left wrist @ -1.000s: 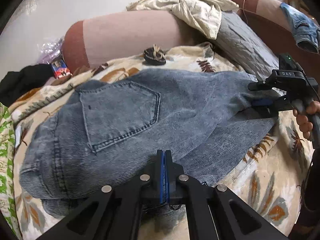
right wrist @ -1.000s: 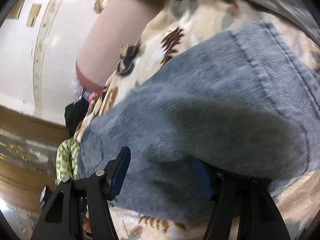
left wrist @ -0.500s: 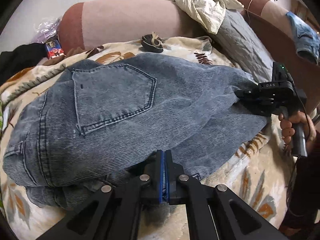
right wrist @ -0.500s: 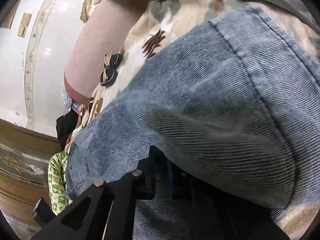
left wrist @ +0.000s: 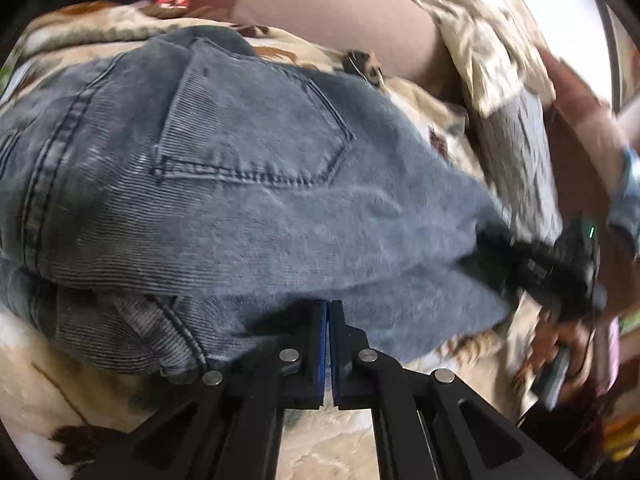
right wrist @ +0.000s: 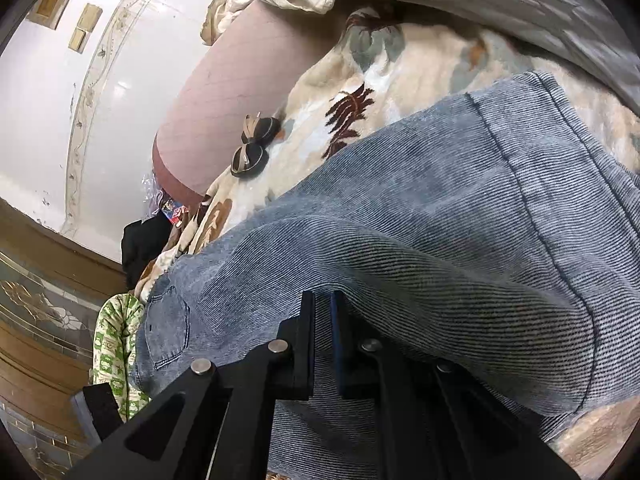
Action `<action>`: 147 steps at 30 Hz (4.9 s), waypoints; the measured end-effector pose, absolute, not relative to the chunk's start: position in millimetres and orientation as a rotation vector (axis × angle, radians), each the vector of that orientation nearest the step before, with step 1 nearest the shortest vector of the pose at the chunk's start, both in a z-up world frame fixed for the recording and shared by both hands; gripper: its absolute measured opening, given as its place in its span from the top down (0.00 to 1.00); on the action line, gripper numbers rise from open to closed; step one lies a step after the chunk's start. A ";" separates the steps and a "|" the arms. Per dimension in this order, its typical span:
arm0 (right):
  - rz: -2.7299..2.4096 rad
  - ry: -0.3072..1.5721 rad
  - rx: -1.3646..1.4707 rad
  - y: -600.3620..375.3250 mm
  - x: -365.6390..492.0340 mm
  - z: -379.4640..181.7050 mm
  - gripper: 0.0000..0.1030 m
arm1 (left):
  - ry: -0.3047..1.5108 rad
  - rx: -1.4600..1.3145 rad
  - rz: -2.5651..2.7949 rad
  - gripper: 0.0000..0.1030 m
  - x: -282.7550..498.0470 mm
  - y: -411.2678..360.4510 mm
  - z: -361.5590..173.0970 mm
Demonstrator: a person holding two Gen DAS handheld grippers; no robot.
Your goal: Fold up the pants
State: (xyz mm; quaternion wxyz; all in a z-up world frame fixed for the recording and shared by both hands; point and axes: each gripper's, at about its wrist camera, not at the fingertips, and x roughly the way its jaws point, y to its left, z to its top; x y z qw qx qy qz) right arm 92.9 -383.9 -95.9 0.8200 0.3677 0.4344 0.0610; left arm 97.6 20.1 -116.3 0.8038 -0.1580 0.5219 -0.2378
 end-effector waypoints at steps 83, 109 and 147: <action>0.266 1.016 1.263 -356.4 68.6 -118.9 0.43 | 0.808 -0.939 -0.412 0.93 72.2 96.4 -61.9; 0.196 0.896 0.847 -373.4 43.1 -69.1 0.91 | 1.001 -0.781 -0.363 0.93 53.8 85.3 -101.1; -0.120 1.009 0.670 -499.7 51.7 -77.2 0.92 | 1.050 -0.755 -0.334 0.93 42.3 94.9 -115.4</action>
